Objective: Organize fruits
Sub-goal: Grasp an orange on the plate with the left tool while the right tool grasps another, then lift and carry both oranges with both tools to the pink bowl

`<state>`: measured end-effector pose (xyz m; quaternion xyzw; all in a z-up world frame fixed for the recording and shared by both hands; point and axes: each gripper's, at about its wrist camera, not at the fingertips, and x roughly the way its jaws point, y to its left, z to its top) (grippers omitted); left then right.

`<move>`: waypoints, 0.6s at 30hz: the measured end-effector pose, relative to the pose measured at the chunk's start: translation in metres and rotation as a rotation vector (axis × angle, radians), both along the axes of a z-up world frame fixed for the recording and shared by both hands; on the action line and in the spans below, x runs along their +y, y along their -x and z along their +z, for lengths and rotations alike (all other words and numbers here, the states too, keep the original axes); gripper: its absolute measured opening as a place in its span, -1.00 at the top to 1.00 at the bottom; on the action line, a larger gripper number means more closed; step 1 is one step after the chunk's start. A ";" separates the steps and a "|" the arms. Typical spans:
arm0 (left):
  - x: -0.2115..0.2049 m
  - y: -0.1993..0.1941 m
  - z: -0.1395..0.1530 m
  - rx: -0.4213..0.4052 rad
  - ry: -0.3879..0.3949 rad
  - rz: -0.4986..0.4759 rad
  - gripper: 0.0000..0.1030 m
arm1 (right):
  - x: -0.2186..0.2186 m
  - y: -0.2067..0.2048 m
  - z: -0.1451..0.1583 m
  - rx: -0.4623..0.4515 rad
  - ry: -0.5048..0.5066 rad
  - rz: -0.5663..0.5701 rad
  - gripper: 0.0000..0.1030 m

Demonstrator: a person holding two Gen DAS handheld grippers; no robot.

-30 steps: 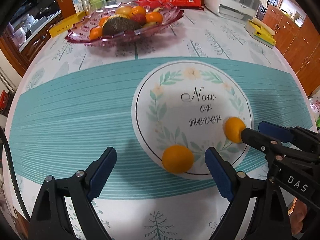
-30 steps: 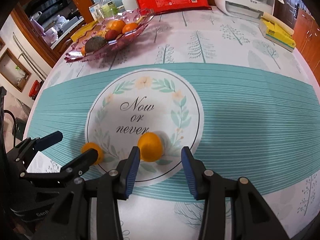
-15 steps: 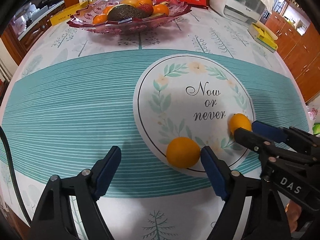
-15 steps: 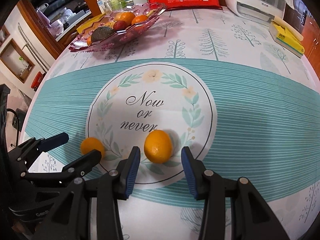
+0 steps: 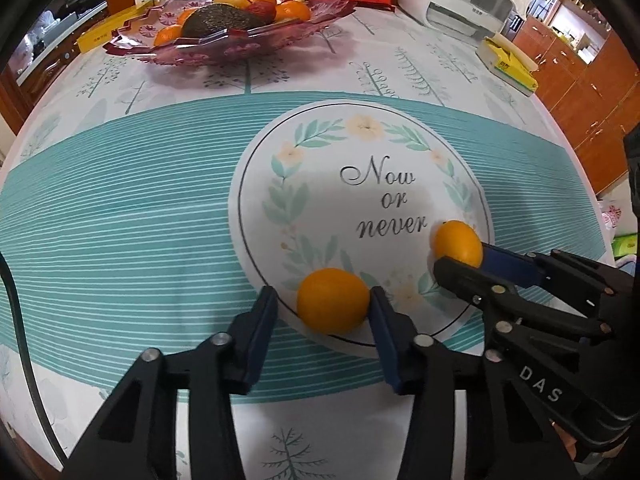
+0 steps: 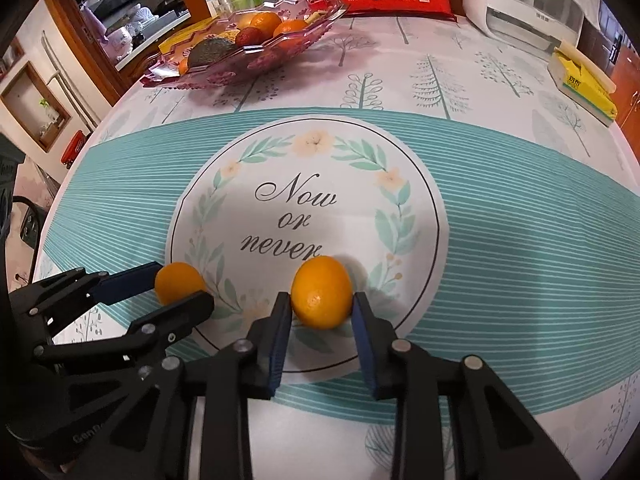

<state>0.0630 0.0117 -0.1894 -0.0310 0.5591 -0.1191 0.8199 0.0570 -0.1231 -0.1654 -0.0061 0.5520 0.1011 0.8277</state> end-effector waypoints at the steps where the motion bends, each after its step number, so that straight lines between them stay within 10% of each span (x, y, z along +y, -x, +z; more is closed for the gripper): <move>1: -0.001 0.000 0.000 0.000 0.008 -0.007 0.28 | 0.000 0.000 0.000 0.000 -0.001 -0.001 0.40; 18: 0.007 0.006 0.013 0.012 -0.052 -0.019 0.36 | 0.014 0.005 0.005 0.029 -0.018 0.030 0.42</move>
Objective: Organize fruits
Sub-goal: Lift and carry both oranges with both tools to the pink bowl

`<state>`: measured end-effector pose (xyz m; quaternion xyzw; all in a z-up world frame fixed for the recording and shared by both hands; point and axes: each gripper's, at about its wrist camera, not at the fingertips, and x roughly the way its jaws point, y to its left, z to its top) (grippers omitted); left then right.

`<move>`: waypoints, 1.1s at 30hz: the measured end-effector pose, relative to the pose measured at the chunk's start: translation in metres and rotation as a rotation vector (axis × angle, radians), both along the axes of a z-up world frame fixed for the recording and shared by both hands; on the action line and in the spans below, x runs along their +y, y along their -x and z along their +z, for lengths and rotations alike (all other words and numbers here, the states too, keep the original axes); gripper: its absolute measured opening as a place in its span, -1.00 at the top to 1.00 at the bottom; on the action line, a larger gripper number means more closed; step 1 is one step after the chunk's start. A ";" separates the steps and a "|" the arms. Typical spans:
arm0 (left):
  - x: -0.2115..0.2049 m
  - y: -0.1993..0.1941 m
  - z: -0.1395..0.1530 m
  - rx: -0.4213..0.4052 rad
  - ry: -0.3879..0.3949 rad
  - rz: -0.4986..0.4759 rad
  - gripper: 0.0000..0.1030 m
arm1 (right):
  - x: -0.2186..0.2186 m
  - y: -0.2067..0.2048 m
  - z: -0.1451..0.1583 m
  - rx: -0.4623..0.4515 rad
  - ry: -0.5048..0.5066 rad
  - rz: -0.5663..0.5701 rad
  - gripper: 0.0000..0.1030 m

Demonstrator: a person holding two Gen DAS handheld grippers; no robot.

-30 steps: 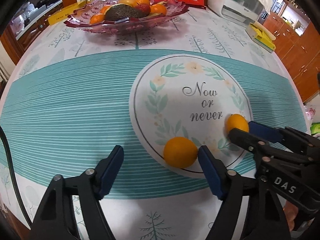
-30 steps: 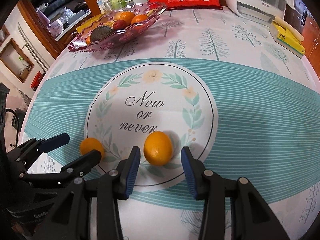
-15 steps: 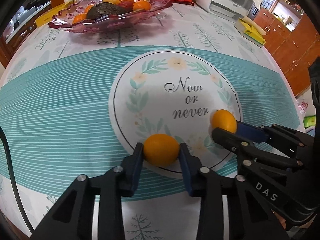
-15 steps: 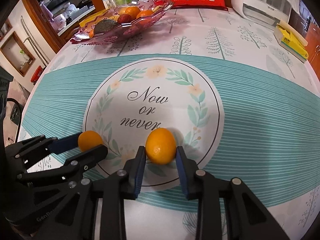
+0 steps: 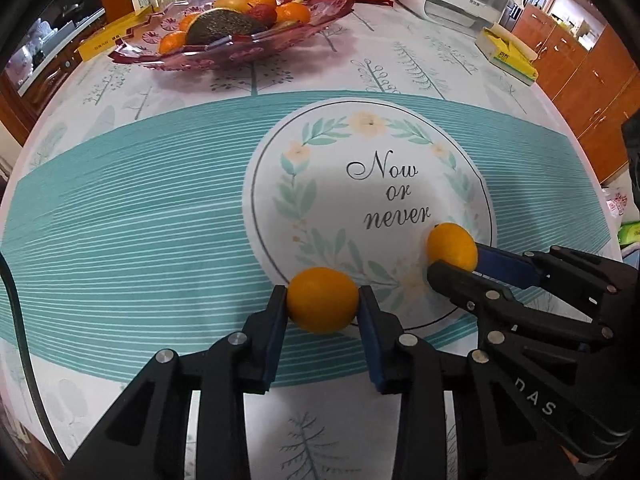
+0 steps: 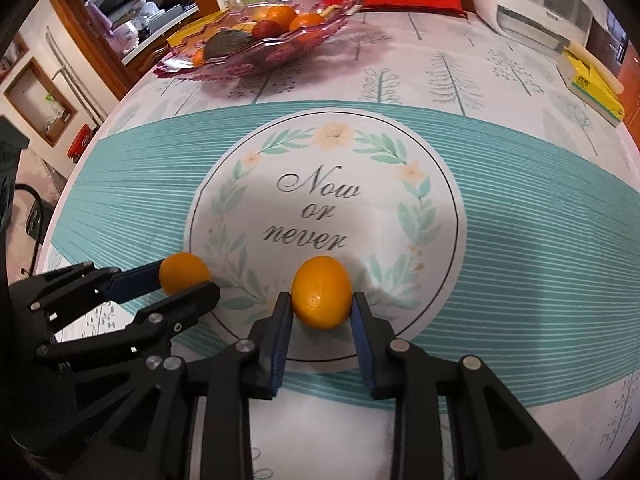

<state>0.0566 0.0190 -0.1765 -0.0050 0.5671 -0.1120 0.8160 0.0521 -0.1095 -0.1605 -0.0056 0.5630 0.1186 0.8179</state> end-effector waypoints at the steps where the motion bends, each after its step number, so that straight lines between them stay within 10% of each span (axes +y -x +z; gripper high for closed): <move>1: 0.002 0.000 0.003 -0.003 0.002 0.000 0.36 | 0.002 0.000 0.001 0.001 -0.004 0.002 0.42; 33: 0.108 -0.130 0.236 -0.412 -0.090 0.081 0.35 | 0.063 -0.112 0.224 -0.432 -0.017 0.096 0.43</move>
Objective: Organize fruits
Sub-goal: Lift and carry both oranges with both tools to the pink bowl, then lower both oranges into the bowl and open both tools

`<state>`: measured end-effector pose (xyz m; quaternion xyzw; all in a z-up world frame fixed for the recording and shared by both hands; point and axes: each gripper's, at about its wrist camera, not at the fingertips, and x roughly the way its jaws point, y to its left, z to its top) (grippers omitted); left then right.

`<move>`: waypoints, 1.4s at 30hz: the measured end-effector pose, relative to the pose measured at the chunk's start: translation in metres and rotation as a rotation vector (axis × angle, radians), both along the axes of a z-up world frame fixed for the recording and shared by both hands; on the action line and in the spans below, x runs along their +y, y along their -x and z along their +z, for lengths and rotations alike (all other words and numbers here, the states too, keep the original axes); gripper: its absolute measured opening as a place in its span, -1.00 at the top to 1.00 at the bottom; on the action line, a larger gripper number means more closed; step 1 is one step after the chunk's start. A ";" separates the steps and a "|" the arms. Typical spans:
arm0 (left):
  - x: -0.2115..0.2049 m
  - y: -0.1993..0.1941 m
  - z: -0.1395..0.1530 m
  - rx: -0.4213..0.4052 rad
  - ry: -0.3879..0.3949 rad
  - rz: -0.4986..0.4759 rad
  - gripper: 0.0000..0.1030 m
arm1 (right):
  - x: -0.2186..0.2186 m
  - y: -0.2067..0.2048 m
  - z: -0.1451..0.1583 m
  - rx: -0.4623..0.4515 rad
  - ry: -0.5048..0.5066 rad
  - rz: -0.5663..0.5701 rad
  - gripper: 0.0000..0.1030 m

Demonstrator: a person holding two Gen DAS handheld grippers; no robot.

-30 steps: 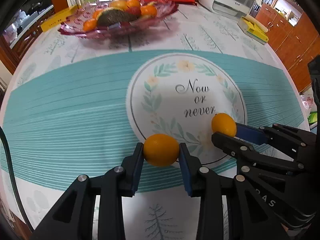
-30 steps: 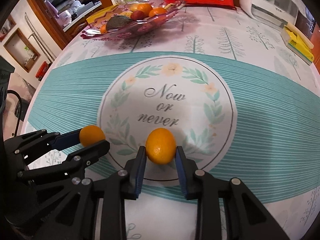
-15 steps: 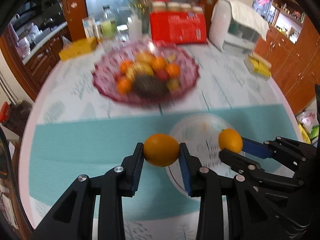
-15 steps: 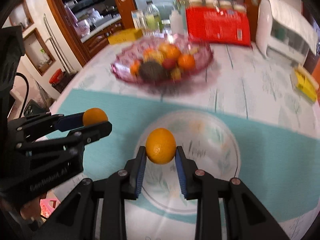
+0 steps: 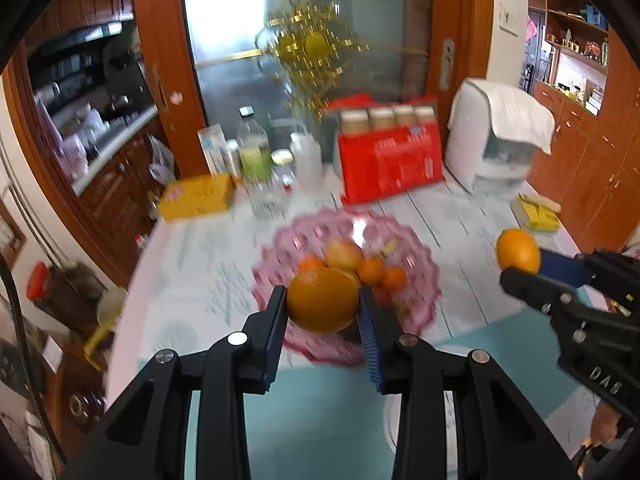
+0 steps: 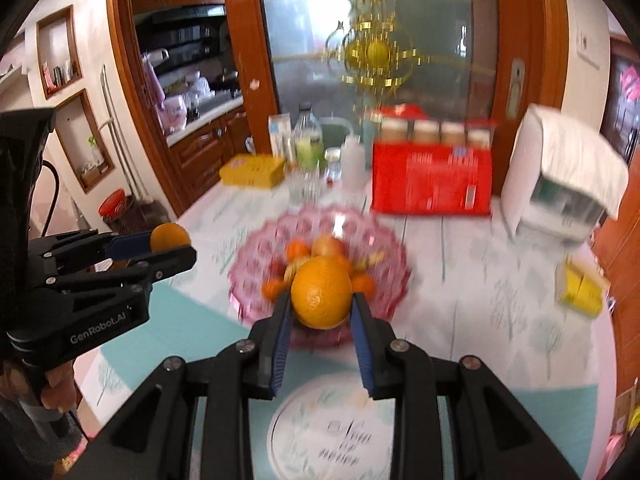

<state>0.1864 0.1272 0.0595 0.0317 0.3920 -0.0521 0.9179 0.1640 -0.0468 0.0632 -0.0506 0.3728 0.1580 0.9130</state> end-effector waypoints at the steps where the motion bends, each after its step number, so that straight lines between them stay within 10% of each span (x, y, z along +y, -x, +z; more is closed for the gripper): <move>1: 0.001 -0.005 0.005 -0.011 -0.010 0.002 0.35 | 0.001 -0.006 0.006 -0.017 0.001 -0.005 0.43; 10: 0.012 -0.059 0.014 -0.038 -0.032 0.032 0.35 | 0.016 -0.067 0.017 -0.043 -0.053 -0.027 0.42; 30: 0.015 -0.159 -0.144 0.231 -0.027 0.029 0.35 | 0.025 -0.165 -0.128 0.246 -0.028 -0.122 0.42; 42: 0.004 -0.175 -0.184 0.304 -0.049 0.007 0.32 | 0.021 -0.184 -0.168 0.325 -0.013 -0.148 0.37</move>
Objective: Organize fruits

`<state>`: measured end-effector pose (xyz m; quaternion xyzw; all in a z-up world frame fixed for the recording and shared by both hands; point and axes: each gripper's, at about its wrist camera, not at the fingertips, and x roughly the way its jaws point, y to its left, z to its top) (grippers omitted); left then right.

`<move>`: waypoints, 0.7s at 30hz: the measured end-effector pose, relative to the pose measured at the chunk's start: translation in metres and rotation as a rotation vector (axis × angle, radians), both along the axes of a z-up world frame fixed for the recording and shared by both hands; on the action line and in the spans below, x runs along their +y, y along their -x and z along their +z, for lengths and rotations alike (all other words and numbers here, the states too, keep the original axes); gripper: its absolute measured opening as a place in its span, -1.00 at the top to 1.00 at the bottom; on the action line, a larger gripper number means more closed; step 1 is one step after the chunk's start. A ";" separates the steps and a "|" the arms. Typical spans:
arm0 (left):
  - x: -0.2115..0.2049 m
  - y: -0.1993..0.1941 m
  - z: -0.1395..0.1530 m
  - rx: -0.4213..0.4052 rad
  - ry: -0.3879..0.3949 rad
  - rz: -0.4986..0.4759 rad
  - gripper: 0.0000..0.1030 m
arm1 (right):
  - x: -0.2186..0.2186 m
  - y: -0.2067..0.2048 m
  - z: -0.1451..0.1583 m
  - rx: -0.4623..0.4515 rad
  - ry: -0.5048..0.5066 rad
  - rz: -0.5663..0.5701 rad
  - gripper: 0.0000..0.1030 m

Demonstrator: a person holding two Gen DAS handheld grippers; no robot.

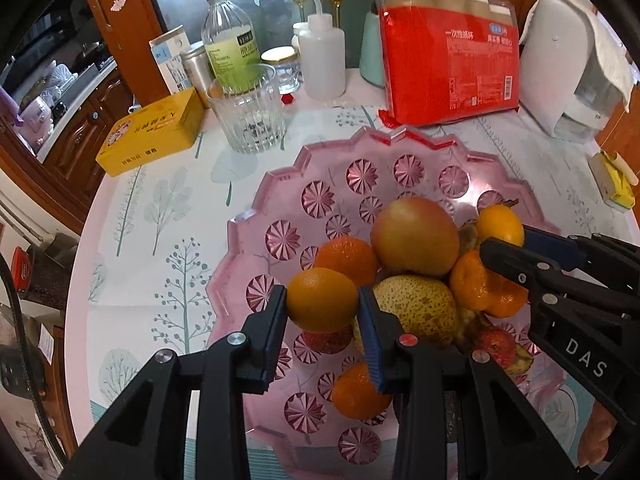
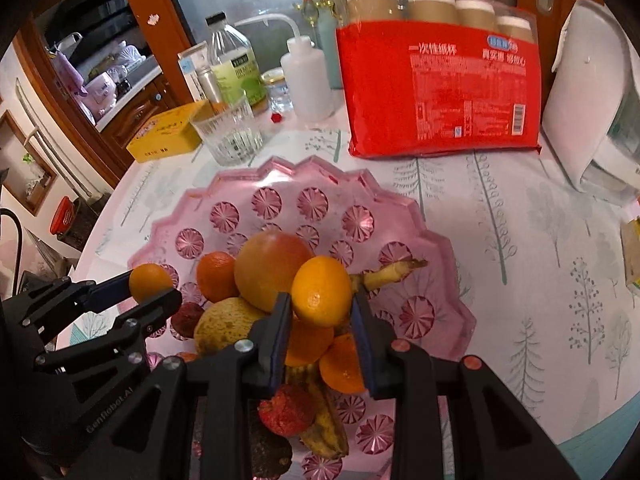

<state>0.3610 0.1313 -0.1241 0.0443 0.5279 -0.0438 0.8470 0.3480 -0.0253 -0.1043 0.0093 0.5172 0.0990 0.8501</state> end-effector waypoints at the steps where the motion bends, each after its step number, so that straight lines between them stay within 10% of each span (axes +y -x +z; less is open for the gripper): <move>1: 0.000 0.000 -0.001 0.004 0.001 0.000 0.28 | -0.001 0.000 0.000 -0.005 -0.005 -0.001 0.33; 6: -0.002 0.002 0.001 -0.019 -0.011 0.006 -0.50 | -0.004 0.001 0.001 -0.018 -0.008 -0.011 0.16; 21: -0.006 0.034 0.030 -0.049 -0.027 0.007 -0.65 | -0.014 0.028 0.021 -0.051 -0.034 -0.026 0.16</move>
